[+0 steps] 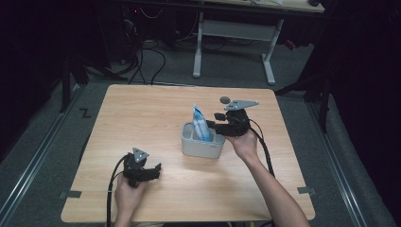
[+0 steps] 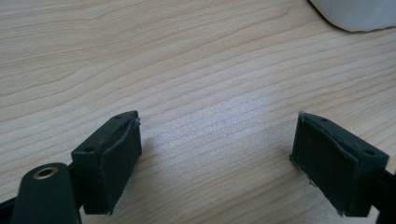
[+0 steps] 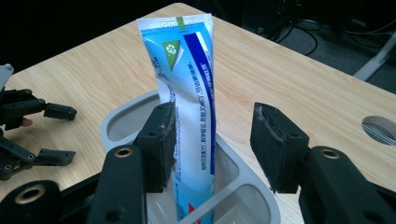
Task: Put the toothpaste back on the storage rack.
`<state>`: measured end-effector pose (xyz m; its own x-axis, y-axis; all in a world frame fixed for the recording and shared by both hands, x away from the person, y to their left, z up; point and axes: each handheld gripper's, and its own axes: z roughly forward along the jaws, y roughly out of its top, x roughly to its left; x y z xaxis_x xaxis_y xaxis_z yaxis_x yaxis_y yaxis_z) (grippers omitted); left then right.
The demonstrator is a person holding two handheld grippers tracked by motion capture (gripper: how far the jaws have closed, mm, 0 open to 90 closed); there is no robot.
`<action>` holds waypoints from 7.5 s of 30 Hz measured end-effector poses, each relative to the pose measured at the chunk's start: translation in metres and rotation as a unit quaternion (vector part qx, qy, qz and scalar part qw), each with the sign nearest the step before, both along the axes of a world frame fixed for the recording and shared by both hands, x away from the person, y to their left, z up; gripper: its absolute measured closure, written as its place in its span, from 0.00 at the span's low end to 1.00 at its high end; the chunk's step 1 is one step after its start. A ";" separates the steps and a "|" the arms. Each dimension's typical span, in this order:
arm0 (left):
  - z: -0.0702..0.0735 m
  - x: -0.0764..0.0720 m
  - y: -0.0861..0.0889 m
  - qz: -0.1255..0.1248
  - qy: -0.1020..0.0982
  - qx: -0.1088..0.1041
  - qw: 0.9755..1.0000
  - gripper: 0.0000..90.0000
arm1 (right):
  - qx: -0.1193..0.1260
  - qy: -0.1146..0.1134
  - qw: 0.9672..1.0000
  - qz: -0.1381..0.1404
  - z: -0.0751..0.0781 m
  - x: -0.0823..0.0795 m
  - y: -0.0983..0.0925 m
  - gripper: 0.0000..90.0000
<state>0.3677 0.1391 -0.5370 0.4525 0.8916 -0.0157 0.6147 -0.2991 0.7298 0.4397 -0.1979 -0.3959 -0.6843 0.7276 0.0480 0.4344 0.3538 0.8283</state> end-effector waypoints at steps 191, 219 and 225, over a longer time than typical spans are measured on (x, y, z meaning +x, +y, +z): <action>0.000 -0.001 0.000 0.002 0.000 0.000 1.000 0.18 | 0.002 0.071 0.988 -0.134 -0.115 -0.050 -0.105 0.53; 0.000 -0.001 0.000 0.002 0.000 0.000 1.000 0.18 | -0.041 0.073 0.986 -0.146 -0.128 -0.043 -0.099 0.53; 0.000 -0.001 0.000 0.002 0.000 0.000 1.000 0.18 | -0.043 0.074 0.985 -0.147 -0.130 -0.042 -0.099 0.53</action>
